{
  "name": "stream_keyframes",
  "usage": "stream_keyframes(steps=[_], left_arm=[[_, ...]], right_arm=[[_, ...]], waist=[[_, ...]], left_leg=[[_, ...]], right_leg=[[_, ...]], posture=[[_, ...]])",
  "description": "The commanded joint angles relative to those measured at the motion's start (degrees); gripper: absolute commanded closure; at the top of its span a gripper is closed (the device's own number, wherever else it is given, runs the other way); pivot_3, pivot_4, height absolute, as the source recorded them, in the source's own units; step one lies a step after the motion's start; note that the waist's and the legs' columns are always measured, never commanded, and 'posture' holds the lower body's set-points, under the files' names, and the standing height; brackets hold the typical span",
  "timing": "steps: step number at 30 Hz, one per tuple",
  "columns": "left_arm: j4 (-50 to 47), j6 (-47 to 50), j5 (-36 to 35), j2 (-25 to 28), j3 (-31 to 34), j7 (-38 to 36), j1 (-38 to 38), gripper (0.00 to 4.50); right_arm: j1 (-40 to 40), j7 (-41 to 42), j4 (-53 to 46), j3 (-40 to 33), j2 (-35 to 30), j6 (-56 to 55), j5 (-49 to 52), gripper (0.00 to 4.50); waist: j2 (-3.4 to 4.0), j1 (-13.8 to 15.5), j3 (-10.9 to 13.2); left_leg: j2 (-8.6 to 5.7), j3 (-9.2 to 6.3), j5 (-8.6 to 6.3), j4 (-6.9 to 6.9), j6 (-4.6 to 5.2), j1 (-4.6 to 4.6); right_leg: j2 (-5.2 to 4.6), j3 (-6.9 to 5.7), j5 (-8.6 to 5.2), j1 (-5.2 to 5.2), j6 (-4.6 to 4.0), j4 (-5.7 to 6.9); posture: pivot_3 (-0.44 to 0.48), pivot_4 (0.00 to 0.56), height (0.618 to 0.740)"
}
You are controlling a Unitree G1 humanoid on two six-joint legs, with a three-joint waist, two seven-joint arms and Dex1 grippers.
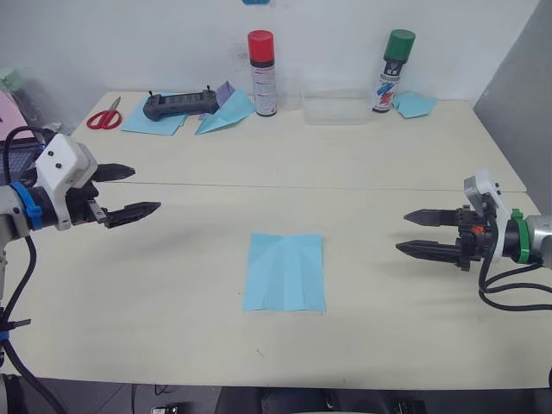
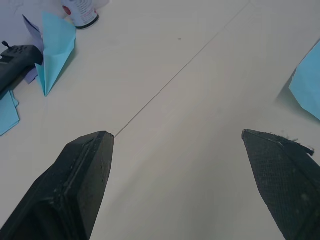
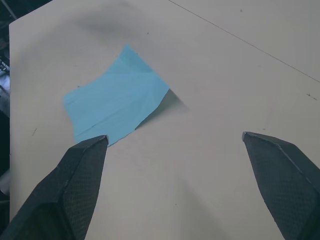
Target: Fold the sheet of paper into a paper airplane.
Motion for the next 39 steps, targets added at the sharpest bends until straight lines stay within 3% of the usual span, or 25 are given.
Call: stream_keyframes(steps=[1,11,18,21,27,33,39], left_arm=[[-0.4,0.3,-0.7,0.1,0.7,-0.4,-0.7,0.0],[-2.2,3.6,-2.2,-0.1,0.4,-2.1,-0.9,0.0],[-13.9,10.2,-6.9,-4.6,-0.8,0.7,1.6,0.0],[-20.3,14.0,-9.7,-7.8,-2.0,2.7,3.1,0.55],[-28.3,17.5,-11.2,-13.6,-6.9,7.1,5.6,2.54],[-25.4,12.6,-5.2,-19.0,-15.1,9.3,7.5,4.48],[-21.0,9.8,-0.3,-24.0,-20.4,12.4,7.5,4.48]], right_arm=[[0.0,0.4,-1.1,-1.9,-0.7,-0.5,0.7,0.02],[0.5,-0.4,-2.2,-1.9,0.0,-0.1,1.1,0.02],[0.8,-1.2,-2.7,-1.6,0.7,-0.1,1.2,0.02],[0.7,-1.4,-3.0,-1.2,1.0,-0.1,1.2,0.0],[0.0,-1.7,-4.0,1.1,2.3,-0.6,0.3,0.0],[-0.8,-3.5,-5.8,3.9,5.0,-0.3,-0.2,0.0],[-0.4,-5.7,-7.0,5.4,7.3,-0.5,-0.7,0.0]], waist=[[0.0,0.0,0.0],[0.0,0.0,0.0],[-0.01,0.0,0.0],[-0.01,0.0,0.0],[-0.03,0.0,0.0],[-0.01,0.0,0.0],[-0.01,0.1,0.0]], left_leg=[[0.0,0.0,0.0,0.0,0.0,0.0],[0.0,0.0,0.0,0.05,0.0,0.0],[-0.02,0.0,0.0,0.14,0.0,-0.01],[-0.01,-0.02,0.0,0.17,0.0,0.0],[0.0,-0.03,0.0,0.33,0.0,0.0],[-0.01,-0.05,0.0,0.67,0.0,0.03],[-0.05,-0.08,0.0,0.92,0.01,0.07]], right_leg=[[0.0,0.0,0.0,-0.01,0.0,0.01],[0.01,0.0,0.0,-0.06,0.0,0.18],[0.0,0.02,0.0,-0.07,0.0,0.3],[0.02,0.02,0.0,-0.07,0.0,0.33],[0.06,0.05,0.0,-0.04,0.0,0.38],[0.07,0.05,0.03,0.16,0.06,0.39],[0.06,0.07,0.12,0.37,0.19,0.37]], posture=[[0.0,0.15,0.74],[0.0,0.15,0.74],[0.0,0.15,0.74],[0.0,0.15,0.74],[0.0,0.15,0.74],[0.0,0.15,0.74],[0.0,0.15,0.74]])
